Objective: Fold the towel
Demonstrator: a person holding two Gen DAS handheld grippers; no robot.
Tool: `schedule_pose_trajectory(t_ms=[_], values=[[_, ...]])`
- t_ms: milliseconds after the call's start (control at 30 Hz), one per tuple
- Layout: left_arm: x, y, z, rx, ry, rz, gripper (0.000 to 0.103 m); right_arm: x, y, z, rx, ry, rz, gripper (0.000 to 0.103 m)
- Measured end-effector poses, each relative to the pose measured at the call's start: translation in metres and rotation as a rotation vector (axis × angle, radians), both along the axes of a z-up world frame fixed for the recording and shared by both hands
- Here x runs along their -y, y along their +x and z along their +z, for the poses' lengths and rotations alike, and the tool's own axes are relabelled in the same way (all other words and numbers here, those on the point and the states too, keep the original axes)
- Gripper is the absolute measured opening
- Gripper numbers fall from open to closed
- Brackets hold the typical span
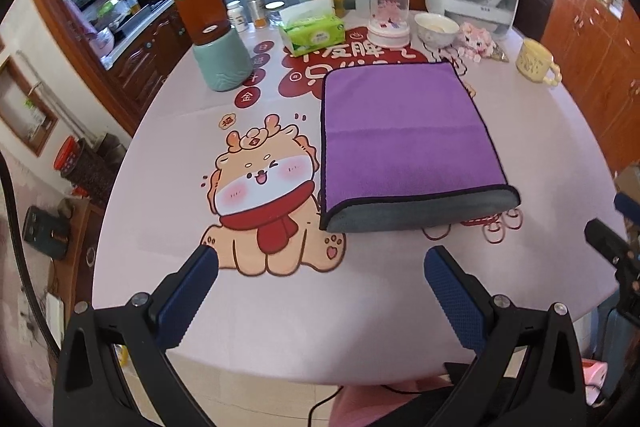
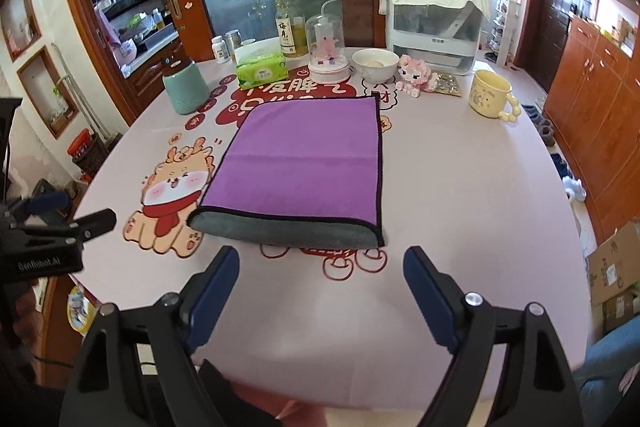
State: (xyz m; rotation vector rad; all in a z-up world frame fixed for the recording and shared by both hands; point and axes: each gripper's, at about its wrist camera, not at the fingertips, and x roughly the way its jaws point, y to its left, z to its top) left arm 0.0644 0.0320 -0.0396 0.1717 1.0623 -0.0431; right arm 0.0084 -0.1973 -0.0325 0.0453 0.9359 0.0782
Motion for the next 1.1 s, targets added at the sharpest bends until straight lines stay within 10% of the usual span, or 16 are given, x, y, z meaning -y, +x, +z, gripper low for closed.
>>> schedule_pose_trajectory(t_ms=[1100], values=[[-0.018,0.106,-0.135,-0.188,-0.185,-0.136,0.095,0.047,0.080,-0.139,-0.138,-0.028,0.199,0.056]])
